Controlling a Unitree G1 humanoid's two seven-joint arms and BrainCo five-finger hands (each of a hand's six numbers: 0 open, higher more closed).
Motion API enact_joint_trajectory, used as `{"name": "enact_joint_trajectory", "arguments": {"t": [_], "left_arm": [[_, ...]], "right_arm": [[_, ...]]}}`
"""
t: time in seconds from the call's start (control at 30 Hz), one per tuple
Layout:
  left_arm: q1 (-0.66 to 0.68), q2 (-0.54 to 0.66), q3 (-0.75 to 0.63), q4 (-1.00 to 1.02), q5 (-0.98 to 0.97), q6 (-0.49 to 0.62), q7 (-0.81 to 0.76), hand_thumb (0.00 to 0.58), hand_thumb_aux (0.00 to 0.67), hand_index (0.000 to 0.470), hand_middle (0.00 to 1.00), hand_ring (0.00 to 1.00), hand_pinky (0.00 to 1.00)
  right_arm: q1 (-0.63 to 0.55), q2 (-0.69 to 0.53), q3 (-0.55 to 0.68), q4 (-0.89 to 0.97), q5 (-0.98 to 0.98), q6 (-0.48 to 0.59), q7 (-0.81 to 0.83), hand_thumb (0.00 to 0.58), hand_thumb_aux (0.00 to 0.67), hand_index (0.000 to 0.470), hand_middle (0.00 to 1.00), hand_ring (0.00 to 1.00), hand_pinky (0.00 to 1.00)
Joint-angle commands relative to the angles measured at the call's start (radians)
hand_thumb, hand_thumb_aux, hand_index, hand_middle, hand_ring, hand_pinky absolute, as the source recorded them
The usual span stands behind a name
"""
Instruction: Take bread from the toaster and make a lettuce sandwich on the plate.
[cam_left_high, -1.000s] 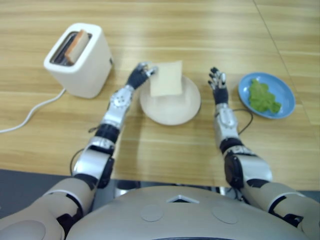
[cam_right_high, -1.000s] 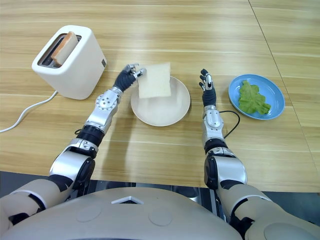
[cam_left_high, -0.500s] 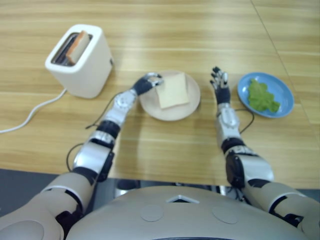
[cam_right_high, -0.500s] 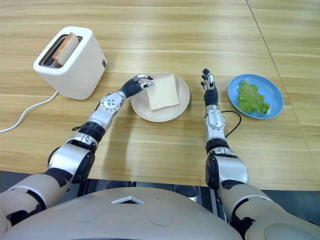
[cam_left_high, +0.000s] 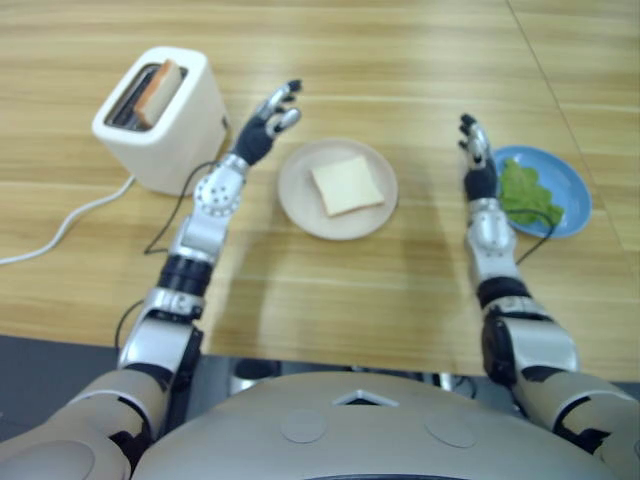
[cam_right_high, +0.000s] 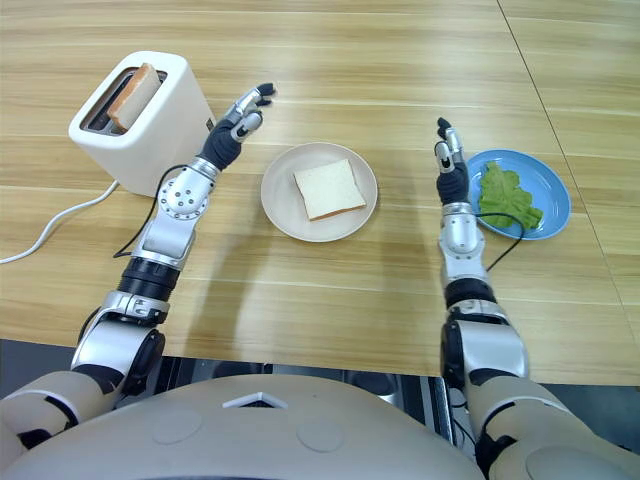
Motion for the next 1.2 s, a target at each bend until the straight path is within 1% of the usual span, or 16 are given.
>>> {"name": "enact_joint_trajectory", "arguments": {"t": [0.03,0.07,0.13,0.27,0.37,0.5,0.83,0.87,0.9,0.93,0.97,1.0,1.07,1.1,1.13,1.2], "left_arm": [[0.012,-0.026,0.003,0.053,-0.029,-0.002,-0.008,0.0,0.0,0.0,0.0,0.0,0.0],[0.006,-0.038,0.009,0.093,-0.044,-0.007,-0.009,0.0,0.0,0.0,0.0,0.0,0.0],[-0.004,-0.05,0.015,0.156,-0.05,-0.017,0.001,0.0,0.0,0.0,0.0,0.0,0.0],[-0.034,-0.065,0.019,0.316,-0.046,-0.057,0.024,0.0,0.0,0.0,0.0,0.0,0.0],[-0.046,-0.068,0.016,0.368,-0.043,-0.077,0.028,0.0,0.0,0.0,0.0,0.0,0.0],[-0.048,-0.065,0.017,0.391,-0.039,-0.091,0.04,0.0,0.0,0.0,0.0,0.0,0.0],[-0.048,-0.066,0.011,0.41,-0.037,-0.101,0.046,0.0,0.0,0.0,0.0,0.0,0.0],[-0.046,-0.066,0.011,0.407,-0.037,-0.101,0.046,0.0,0.0,0.0,0.0,0.0,0.0],[-0.045,-0.067,0.01,0.406,-0.037,-0.1,0.046,0.0,0.0,0.0,0.0,0.0,0.0],[-0.044,-0.067,0.01,0.406,-0.037,-0.1,0.046,0.0,0.0,0.0,0.0,0.0,0.0],[-0.043,-0.067,0.011,0.407,-0.038,-0.1,0.047,0.0,0.0,0.0,0.0,0.0,0.0],[-0.043,-0.067,0.01,0.407,-0.038,-0.099,0.047,0.0,0.0,0.0,0.0,0.0,0.0],[-0.042,-0.068,0.009,0.408,-0.037,-0.098,0.048,0.0,0.0,0.0,0.0,0.0,0.0],[-0.042,-0.069,0.009,0.408,-0.036,-0.097,0.047,0.0,0.0,0.0,0.0,0.0,0.0],[-0.041,-0.069,0.008,0.406,-0.036,-0.096,0.047,0.0,0.0,0.0,0.0,0.0,0.0],[-0.038,-0.069,0.008,0.402,-0.036,-0.094,0.046,0.0,0.0,0.0,0.0,0.0,0.0]], "right_arm": [[0.026,-0.304,0.184,-0.105,-0.533,0.271,-0.439,0.0,0.0,0.0,0.0,0.0,0.0],[0.005,-0.363,0.238,-0.057,-0.605,0.353,-0.493,0.0,0.0,0.0,0.0,0.0,0.0],[-0.038,-0.428,0.322,0.03,-0.696,0.459,-0.55,0.0,0.0,0.0,0.0,0.0,0.0],[-0.107,-0.488,0.451,0.214,-0.786,0.583,-0.537,0.0,0.0,0.0,0.0,0.0,0.0],[-0.116,-0.503,0.511,0.284,-0.799,0.619,-0.522,0.0,0.0,0.0,0.0,0.0,0.0],[-0.119,-0.502,0.564,0.324,-0.793,0.631,-0.507,0.0,0.0,0.0,0.0,0.0,0.0],[-0.099,-0.467,0.624,0.347,-0.768,0.627,-0.475,0.0,0.0,0.0,0.0,0.0,0.0],[-0.098,-0.462,0.629,0.349,-0.766,0.626,-0.469,0.209,0.134,0.092,0.0,0.0,0.0],[-0.097,-0.457,0.633,0.351,-0.763,0.625,-0.466,0.281,0.189,0.13,0.0,0.0,0.0],[-0.096,-0.452,0.636,0.354,-0.759,0.625,-0.463,0.271,0.181,0.124,0.0,0.0,0.0],[-0.096,-0.448,0.637,0.355,-0.755,0.622,-0.459,0.355,0.252,0.173,0.0,0.0,0.0],[-0.096,-0.445,0.638,0.356,-0.75,0.618,-0.457,0.449,0.352,0.242,0.0,0.0,0.0],[-0.095,-0.439,0.641,0.357,-0.742,0.609,-0.449,0.509,0.436,0.299,0.0,0.0,0.0],[-0.094,-0.436,0.642,0.357,-0.737,0.604,-0.447,0.559,0.544,0.373,0.0,0.0,0.0],[-0.094,-0.434,0.641,0.356,-0.731,0.598,-0.445,0.58,0.662,0.455,0.0,0.0,0.0],[-0.093,-0.434,0.639,0.356,-0.721,0.585,-0.441,0.58,0.67,0.46,0.0,0.0,0.0]]}}
